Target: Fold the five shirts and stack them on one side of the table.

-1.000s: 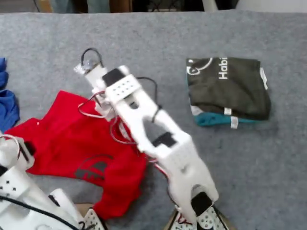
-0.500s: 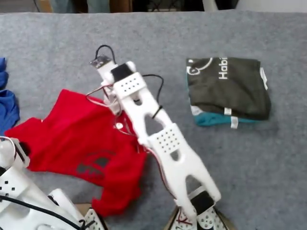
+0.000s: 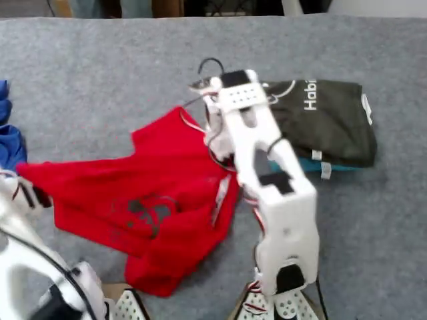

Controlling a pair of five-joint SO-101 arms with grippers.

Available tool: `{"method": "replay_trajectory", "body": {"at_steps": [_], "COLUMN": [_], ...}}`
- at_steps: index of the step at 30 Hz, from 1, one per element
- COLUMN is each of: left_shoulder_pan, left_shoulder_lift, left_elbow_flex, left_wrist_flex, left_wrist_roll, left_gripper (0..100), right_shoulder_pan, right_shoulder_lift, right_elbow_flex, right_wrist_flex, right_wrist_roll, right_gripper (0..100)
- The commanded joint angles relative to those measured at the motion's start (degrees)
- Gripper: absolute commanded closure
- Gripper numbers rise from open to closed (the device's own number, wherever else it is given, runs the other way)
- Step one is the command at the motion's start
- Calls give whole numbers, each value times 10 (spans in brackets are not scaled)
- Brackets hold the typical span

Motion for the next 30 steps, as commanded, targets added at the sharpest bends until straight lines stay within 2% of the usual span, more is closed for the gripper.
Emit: {"method": "replay_trajectory", "body": {"at_steps": [1,5,9,12,19,23,30], "left_shoulder_pan": [44,66,69,69,69,69,74], "left_shoulder_lift": [93,168,212,227,236,236,236], "left_elbow_flex": [-78,-145,-189,-193,-186,-186,-186], "left_wrist_flex": [-6,-6,-6,-6,-6,-3,17], "left_wrist_roll": [-2,15,18,17,18,18,18], "left_gripper": [766,766,766,766,766,766,766], "right_shoulder_pan": [35,74,104,112,82,61,16], "right_shoulder_lift": [-126,-184,-207,-216,-215,-202,-27], "right_elbow_flex": [142,257,330,313,164,65,-118], "right_wrist_flex": [-27,-65,-98,-100,-32,-33,-51], "right_wrist_roll": [22,28,28,28,26,24,-55], "right_gripper": [985,974,799,707,764,769,766]}}
